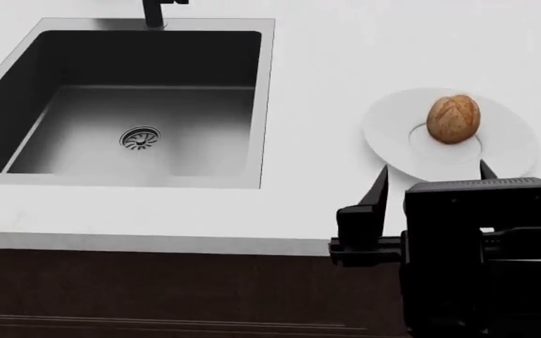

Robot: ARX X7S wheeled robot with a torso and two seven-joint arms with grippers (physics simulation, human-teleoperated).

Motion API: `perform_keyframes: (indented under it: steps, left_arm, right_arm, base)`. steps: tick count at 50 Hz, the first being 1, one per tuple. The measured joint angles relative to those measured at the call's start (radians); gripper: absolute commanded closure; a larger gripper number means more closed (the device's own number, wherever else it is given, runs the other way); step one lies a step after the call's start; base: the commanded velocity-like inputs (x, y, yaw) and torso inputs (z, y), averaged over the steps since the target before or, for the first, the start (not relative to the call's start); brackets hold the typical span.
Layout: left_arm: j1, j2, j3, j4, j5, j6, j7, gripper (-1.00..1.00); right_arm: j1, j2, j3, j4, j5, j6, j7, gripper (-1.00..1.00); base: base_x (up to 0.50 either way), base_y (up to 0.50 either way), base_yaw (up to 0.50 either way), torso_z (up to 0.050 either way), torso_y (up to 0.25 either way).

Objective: Place all breads on the cutting board.

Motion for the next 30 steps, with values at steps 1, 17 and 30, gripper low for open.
perform_keyframes:
  steps: [1,17,30]
  left_arm:
    - [0.007,0.004,-0.015,0.001,-0.003,0.023,-0.01,-1.0]
    - [0.071,0.01,-0.085,0.001,-0.007,0.192,-0.091,-1.0]
    - [0.093,-0.005,-0.076,-0.007,-0.019,0.237,-0.106,-1.0]
  right_arm:
    - [-0.001,0.001,-0.001,-0.001,0.0,-0.002,0.001,-1.0]
    - [0.024,0.014,-0.007,-0.066,0.005,0.075,0.004,-1.0]
    - [0.215,0.051,-0.005,-0.291,0.047,0.512,-0.024,-1.0]
  base:
    - [0.0,0.0,0.0,0.0,0.0]
    - [0.05,0.0,0.0,0.0,0.0]
    - [0.26,0.0,0.0,0.0,0.0]
